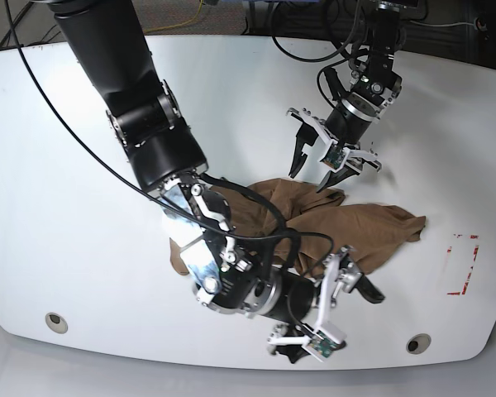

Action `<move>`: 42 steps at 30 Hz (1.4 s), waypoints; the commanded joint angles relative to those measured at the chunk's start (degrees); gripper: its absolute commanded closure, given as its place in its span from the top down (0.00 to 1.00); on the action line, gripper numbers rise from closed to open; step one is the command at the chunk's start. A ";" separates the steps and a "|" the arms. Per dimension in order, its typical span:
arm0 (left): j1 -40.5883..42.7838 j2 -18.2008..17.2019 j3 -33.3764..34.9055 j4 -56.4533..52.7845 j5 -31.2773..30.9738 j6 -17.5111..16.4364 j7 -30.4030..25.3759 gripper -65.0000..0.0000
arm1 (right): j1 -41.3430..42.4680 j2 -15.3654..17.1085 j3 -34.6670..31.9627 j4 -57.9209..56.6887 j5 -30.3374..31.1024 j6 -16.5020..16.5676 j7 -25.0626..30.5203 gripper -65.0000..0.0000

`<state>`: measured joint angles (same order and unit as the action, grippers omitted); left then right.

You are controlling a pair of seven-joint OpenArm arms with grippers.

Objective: Layout the t-shirt on the table in an organized manner, then fold the t-shirt properly
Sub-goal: 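Lay the shirt flat on the table and release it with the right gripper, then grasp the shirt edge nearest the right gripper and pull it outward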

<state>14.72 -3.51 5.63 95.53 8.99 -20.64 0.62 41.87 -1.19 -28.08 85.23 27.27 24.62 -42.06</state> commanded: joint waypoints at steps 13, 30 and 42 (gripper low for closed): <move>1.67 -0.40 -4.35 4.83 -0.69 -0.06 -1.55 0.46 | -17.21 12.05 12.12 12.13 0.91 0.04 1.67 0.78; 1.32 0.04 -16.40 10.98 -1.04 0.12 -1.55 0.46 | -35.32 13.02 34.71 14.59 1.00 -0.23 1.67 0.78; -0.26 0.04 -24.84 11.24 -5.87 0.12 -1.46 0.45 | -40.50 9.24 48.08 6.86 1.17 -0.23 1.49 0.78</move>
<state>15.51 -3.18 -17.98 105.58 5.87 -20.99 0.73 0.95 7.92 18.83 93.06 27.46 23.97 -41.87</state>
